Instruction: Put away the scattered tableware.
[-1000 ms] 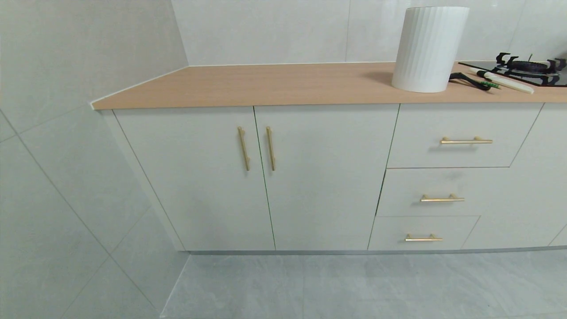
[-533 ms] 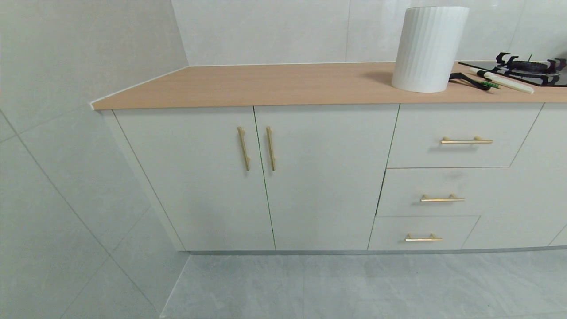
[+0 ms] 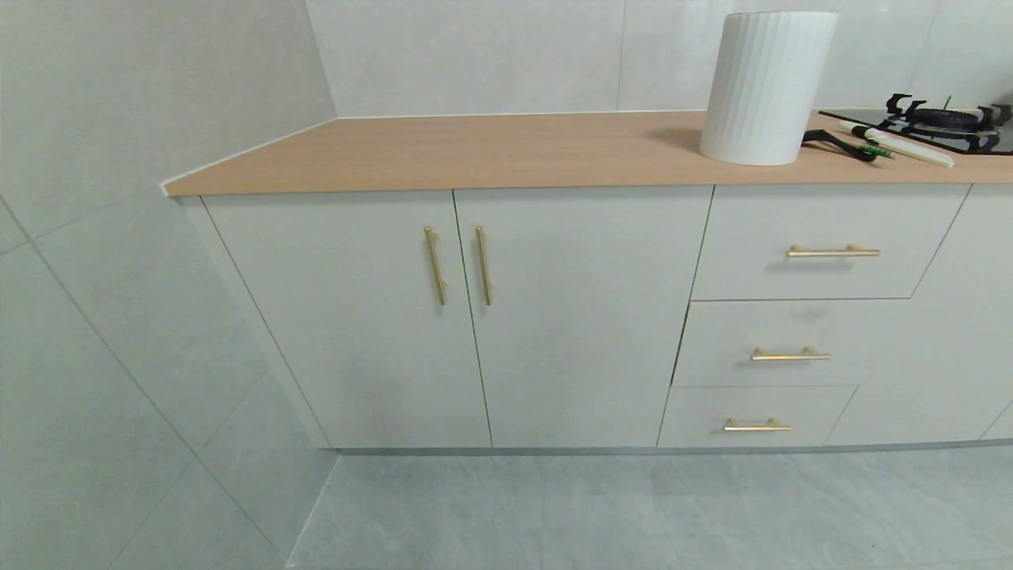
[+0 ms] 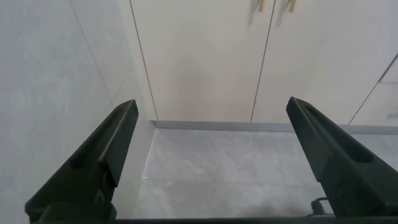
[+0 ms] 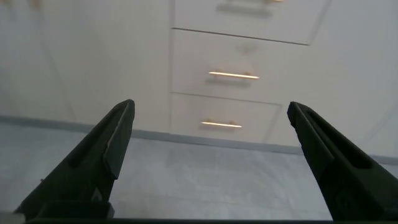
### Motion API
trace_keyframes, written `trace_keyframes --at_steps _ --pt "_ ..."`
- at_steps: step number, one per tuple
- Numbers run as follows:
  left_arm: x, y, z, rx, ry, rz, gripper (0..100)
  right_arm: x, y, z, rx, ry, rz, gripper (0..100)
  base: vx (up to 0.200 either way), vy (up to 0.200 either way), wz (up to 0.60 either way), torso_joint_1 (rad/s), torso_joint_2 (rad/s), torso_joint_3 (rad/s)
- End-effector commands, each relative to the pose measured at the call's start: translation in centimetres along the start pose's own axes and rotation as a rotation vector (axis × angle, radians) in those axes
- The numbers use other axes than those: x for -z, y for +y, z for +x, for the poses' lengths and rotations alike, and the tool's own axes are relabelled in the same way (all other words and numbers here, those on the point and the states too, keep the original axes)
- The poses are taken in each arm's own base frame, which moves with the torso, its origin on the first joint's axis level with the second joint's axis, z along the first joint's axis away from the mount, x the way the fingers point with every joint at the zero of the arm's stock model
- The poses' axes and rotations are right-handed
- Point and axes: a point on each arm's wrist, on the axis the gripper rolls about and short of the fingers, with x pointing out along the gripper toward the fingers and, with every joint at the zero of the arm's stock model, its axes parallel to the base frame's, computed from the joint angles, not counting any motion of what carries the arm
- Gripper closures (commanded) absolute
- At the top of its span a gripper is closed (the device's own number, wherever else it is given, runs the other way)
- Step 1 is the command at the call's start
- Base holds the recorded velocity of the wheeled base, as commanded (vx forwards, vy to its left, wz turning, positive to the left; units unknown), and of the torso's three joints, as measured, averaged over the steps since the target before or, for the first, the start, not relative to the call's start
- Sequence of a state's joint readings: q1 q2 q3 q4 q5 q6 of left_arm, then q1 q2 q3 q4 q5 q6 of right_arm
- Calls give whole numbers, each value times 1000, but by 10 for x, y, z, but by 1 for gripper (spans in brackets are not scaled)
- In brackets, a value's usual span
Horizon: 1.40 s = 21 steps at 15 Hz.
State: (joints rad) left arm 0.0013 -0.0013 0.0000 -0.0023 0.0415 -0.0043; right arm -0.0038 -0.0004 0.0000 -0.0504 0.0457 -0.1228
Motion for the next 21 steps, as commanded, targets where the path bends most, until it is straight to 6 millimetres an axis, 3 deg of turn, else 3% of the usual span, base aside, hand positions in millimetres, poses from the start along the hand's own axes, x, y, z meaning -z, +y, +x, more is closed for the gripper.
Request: trace_keyframes --at_steps 1,3,6,10,12,18,21 --pt "0 0 0 -2 1 -3 0 0 1 0 -56 9 4 0 0 0 0 0 0 0" --pt "0 0 0 3 2 18 0 0 1 0 -64 20 1 0 0 0 0 0 0 0" --pt "0 0 0 12 2 23 0 0 -2 0 106 25 47 0 0 0 0 0 0 0" --pt "0 0 0 11 4 18 0 1 0 1 -2 57 6 0 0 0 0 0 0 0" --pt "0 0 0 12 4 11 0 0 -2 0 86 60 17 0 0 0 0 0 0 0" --pt "0 0 0 12 1 0 0 -1 -2 11 30 198 19 0 0 0 0 0 0 0" --pt "0 0 0 12 1 7 0 0 -1 -1 23 31 18 0 0 0 0 0 0 0"
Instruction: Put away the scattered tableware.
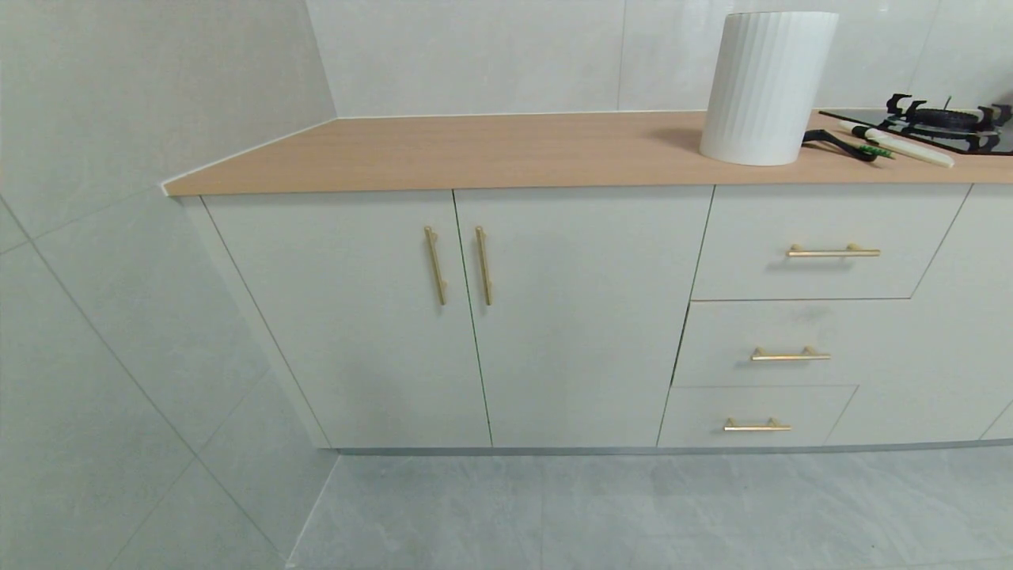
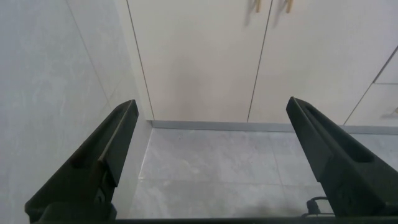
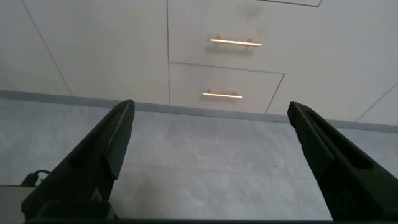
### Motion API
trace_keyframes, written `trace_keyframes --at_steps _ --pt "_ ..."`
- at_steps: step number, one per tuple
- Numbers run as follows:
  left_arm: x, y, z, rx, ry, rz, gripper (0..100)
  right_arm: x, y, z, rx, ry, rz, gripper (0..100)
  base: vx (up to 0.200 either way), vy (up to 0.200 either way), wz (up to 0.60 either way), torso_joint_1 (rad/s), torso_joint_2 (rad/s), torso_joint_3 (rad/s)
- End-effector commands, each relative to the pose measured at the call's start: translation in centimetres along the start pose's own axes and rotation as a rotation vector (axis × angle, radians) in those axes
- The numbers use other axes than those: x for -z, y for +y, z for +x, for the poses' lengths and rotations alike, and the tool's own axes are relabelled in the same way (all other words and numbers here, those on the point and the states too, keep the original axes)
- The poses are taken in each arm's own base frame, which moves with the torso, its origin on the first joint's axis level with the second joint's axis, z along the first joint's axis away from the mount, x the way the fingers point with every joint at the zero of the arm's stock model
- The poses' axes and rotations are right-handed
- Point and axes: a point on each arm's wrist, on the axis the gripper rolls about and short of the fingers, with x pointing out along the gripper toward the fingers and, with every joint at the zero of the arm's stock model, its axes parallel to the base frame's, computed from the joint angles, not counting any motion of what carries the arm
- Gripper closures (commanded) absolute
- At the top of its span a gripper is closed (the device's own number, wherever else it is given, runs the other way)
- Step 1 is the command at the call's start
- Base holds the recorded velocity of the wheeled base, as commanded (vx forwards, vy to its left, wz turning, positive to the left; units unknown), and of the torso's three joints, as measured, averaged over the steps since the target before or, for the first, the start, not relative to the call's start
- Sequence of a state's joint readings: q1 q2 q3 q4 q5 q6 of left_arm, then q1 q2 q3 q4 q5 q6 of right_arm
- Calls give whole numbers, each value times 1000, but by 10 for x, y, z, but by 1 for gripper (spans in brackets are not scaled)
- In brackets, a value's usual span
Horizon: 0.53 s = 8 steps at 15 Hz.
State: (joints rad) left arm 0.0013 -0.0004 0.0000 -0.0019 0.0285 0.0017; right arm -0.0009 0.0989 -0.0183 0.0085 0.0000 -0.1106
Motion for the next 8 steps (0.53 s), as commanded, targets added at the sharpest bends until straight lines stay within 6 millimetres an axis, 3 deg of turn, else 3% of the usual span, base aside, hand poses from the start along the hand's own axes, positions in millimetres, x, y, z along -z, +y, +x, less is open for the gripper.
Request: trace_keyframes --at_steps 1,3,8 --pt "0 0 0 -1 -1 1 0 1 0 -7 -4 -113 4 0 0 0 0 0 0 0" --pt "0 0 0 -1 -1 -2 0 2 0 -7 17 -130 85 0 0 0 0 0 0 0" --pt "0 0 0 -1 1 1 0 2 1 -7 -47 -133 10 0 0 0 0 0 0 0"
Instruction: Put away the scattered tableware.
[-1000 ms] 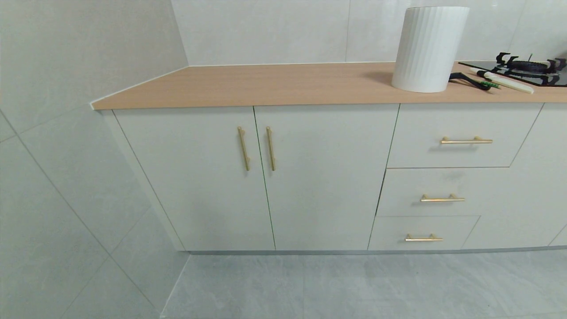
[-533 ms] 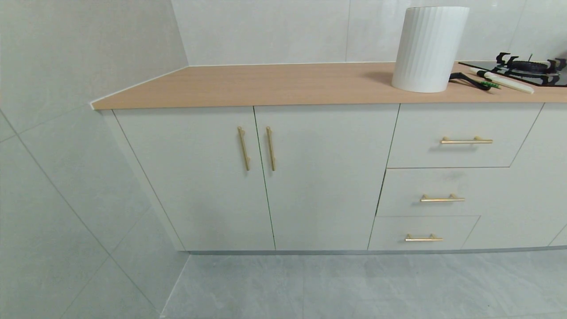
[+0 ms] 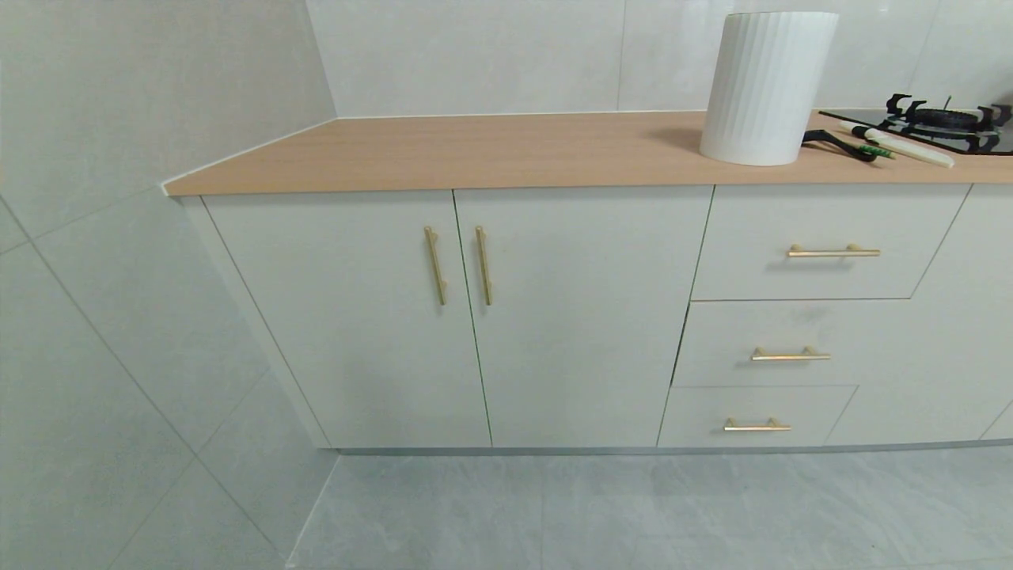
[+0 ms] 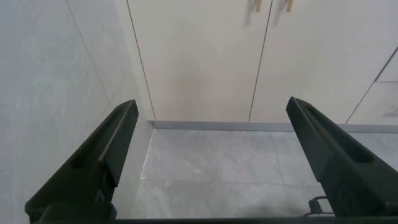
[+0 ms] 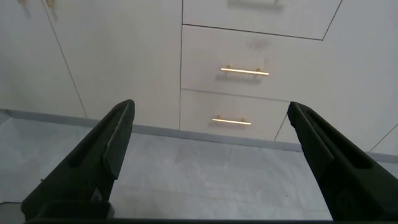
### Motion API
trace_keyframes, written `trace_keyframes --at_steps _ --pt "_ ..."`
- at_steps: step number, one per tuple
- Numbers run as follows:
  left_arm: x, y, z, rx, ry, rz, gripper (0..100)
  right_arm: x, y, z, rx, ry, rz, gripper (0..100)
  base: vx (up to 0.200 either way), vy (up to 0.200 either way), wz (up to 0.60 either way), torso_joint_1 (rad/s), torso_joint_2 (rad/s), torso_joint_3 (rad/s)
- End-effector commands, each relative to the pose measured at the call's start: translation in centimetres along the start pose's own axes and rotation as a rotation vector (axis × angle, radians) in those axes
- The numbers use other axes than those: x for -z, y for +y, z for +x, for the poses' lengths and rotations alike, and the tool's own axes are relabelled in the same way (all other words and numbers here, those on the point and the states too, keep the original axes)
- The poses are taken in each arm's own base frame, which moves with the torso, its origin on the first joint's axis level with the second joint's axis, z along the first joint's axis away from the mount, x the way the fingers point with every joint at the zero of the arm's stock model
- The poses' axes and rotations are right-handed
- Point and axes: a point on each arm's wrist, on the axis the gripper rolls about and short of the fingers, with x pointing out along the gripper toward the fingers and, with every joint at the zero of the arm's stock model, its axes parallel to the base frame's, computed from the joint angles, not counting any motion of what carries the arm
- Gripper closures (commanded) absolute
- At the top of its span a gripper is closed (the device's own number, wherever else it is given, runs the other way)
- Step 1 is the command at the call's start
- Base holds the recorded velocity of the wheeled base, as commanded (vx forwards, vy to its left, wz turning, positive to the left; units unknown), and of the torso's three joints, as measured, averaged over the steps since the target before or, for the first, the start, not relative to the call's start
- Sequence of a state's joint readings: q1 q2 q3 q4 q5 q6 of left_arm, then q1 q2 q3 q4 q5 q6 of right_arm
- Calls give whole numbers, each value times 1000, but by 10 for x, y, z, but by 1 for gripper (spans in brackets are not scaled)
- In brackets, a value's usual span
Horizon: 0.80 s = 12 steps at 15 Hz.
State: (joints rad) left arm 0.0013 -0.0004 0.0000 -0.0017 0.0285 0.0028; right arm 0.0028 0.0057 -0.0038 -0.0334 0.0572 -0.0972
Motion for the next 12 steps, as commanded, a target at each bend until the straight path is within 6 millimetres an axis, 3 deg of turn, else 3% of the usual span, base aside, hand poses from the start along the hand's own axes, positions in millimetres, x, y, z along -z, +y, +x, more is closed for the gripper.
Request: trace_keyframes --at_steps 1,7,12 --pt "0 0 0 -1 1 -1 0 4 0 0 -3 30 12 0 0 0 0 0 0 0" --pt "0 0 0 -1 2 -4 0 4 0 0 3 32 68 0 0 0 0 0 0 0" --pt "0 0 0 -1 2 -4 0 4 0 0 4 32 70 0 200 0 0 4 4 0"
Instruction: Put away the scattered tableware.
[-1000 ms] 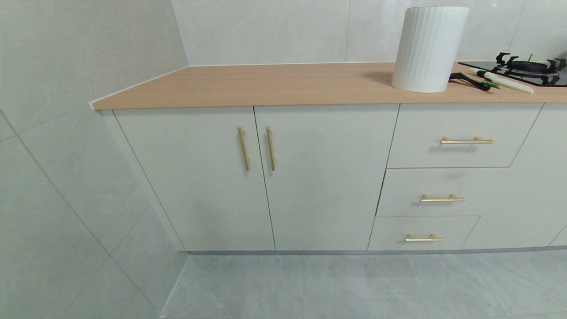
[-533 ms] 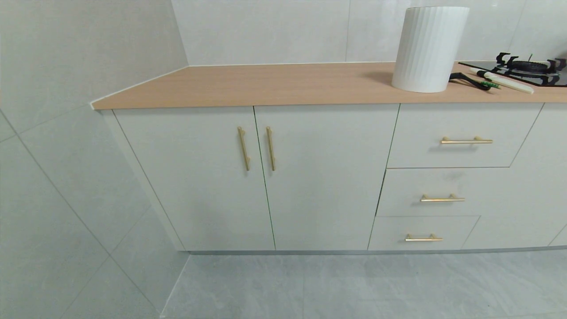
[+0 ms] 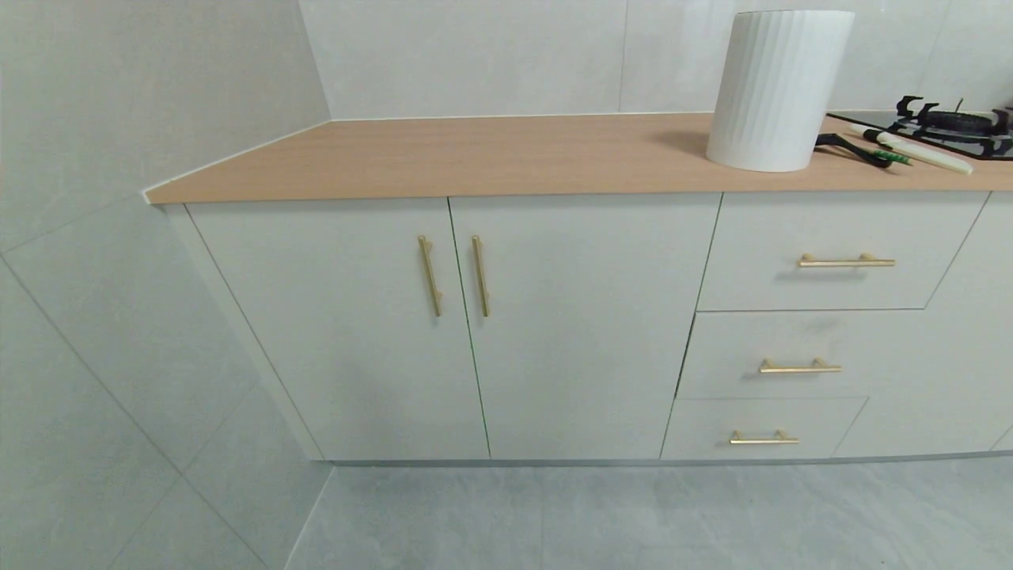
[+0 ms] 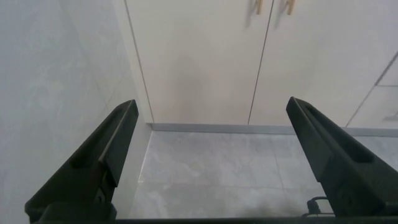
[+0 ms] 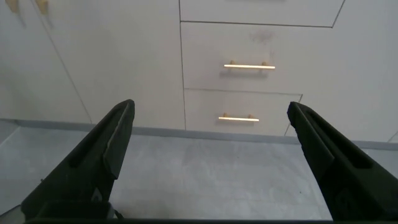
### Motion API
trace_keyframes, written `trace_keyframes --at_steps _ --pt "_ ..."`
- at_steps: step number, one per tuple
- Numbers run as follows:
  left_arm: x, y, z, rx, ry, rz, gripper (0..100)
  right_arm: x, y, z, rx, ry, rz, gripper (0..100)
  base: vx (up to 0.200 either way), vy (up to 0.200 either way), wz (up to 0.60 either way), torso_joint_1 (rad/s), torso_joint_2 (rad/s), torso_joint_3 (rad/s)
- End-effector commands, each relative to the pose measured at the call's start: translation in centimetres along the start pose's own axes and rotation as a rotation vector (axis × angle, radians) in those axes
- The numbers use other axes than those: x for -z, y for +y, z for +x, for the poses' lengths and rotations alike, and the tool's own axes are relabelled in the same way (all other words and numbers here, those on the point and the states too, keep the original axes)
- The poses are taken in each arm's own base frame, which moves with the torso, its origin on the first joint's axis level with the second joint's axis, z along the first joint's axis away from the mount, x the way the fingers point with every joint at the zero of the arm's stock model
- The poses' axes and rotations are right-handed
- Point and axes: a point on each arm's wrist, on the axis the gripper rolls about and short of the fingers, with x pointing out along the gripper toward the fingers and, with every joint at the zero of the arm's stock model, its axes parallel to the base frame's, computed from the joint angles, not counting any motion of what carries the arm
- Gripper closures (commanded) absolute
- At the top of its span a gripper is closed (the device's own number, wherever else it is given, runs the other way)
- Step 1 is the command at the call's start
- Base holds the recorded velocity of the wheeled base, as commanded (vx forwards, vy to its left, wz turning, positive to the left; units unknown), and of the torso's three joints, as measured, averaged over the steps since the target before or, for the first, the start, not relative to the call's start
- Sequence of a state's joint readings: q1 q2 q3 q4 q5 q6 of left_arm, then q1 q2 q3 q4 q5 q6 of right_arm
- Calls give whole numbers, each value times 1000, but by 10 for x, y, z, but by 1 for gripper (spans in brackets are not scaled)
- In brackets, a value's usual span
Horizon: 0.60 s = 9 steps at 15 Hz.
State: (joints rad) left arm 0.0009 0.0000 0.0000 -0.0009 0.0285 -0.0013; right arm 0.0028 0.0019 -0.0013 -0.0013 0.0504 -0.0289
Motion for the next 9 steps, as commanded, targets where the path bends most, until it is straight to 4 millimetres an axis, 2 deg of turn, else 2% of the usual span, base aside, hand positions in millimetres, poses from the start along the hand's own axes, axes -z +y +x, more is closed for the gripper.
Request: trace_keyframes --at_steps 1,3,9 --pt "0 0 0 -1 1 0 0 0 0 0 -1 1 0 0 200 0 0 2 12 2" --pt "0 0 0 -1 1 0 0 0 0 0 -1 1 0 0 200 0 0 7 -2 7" --pt "0 0 0 -1 1 1 0 0 0 0 -1 2 0 0 0 0 0 0 0 0"
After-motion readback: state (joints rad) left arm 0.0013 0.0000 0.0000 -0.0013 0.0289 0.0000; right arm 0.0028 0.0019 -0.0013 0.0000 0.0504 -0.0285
